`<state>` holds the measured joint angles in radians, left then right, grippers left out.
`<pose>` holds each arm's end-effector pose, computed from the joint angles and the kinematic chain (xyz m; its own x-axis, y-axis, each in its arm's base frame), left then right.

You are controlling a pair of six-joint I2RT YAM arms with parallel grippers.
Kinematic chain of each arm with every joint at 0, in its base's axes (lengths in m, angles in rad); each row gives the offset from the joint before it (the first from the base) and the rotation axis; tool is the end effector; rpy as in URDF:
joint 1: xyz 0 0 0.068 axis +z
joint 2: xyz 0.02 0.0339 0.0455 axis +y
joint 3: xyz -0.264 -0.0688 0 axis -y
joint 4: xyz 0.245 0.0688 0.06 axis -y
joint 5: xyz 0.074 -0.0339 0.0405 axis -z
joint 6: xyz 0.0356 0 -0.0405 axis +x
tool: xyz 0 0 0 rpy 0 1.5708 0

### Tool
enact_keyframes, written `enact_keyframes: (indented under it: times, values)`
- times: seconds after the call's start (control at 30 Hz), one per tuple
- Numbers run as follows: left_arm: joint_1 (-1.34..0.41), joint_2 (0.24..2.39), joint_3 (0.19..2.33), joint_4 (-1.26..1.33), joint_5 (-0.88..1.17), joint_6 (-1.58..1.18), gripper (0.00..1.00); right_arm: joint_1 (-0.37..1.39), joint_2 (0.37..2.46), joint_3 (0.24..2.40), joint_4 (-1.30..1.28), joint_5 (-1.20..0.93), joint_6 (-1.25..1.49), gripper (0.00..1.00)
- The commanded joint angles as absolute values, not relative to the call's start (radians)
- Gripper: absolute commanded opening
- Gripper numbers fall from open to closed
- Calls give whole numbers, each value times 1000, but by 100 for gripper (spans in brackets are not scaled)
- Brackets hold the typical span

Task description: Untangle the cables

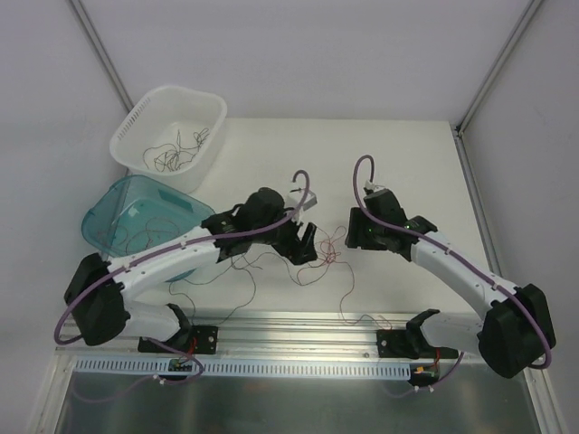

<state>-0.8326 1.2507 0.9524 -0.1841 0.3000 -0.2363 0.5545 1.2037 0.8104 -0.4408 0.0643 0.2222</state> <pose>0.1836 -0.2175 0.2993 -0.5102 0.2284 -0.8292 0.7852 0.5171 -0.3407 0.2121 0.1287 0.2403 -0.7219 -0.1884 -0.6658 -0.3379 0.9357 0.1016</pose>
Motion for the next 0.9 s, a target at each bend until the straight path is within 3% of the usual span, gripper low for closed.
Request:
enact_keyframes:
  times: [0.0,0.33,0.57,0.6,0.8,0.87]
  values:
    - [-922,1379,997,-112,192,-279,72,529,1157,796,-486,100,281,57]
    - [-1075,1692,1124,-80,84,-270,54,453,1062,727,-469,8,269,57]
    - [-1086,1767,1147,-71,35,-264,31,454,1048,683,-413,-130,275,57]
    - [-1086,1772,1149,-72,34,-261,23,453,1046,670,-399,-138,273,57]
    - [-1086,1779,1141,-71,6,-270,0,454,1057,647,-365,-184,270,57]
    - [-1086,1773,1140,-69,-17,-270,0,451,1063,643,-353,-208,264,57]
